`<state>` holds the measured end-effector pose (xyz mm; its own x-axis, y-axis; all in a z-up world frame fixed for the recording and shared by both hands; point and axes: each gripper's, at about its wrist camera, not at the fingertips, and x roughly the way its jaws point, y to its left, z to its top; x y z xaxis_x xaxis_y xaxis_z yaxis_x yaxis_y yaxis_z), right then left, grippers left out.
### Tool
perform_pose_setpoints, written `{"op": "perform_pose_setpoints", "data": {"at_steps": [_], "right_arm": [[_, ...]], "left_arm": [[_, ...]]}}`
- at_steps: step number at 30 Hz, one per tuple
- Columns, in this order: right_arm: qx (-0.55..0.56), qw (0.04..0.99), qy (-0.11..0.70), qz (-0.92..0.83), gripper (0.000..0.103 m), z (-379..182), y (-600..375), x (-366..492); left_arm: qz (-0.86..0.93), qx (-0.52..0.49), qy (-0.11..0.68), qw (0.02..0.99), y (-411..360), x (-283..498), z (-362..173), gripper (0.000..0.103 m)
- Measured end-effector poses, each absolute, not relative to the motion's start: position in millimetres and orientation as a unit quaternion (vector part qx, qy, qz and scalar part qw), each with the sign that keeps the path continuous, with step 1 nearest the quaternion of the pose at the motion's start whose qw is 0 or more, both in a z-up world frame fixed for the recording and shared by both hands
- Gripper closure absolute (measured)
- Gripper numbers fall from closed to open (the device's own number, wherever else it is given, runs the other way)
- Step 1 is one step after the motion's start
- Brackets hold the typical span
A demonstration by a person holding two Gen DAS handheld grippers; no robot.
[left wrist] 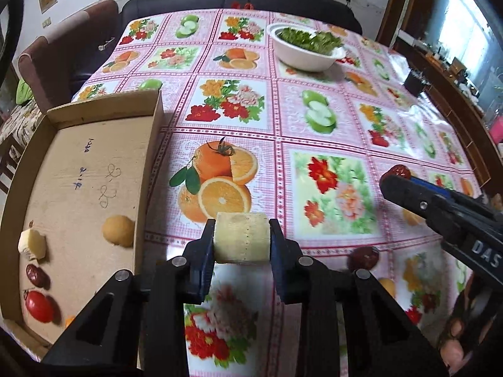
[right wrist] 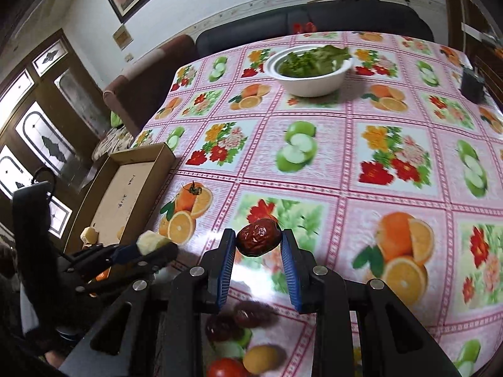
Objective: Organize fruits
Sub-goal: 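Carry the bread cube with the left tool into the box while the right tool carries the date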
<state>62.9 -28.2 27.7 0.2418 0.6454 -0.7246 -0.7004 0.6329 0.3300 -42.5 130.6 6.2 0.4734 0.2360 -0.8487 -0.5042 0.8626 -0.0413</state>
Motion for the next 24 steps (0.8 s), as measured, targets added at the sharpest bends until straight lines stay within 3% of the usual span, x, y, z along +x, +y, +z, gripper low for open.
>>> {"op": "perform_pose_setpoints", "data": {"at_steps": [24], "right_arm": [[-0.034, 0.792, 0.420, 0.442, 0.073, 50.2, -31.8, 14.1]], "left_arm": [[0.208, -0.177, 0.406, 0.872, 128.2, -105.9, 55.0, 0.075]]}}
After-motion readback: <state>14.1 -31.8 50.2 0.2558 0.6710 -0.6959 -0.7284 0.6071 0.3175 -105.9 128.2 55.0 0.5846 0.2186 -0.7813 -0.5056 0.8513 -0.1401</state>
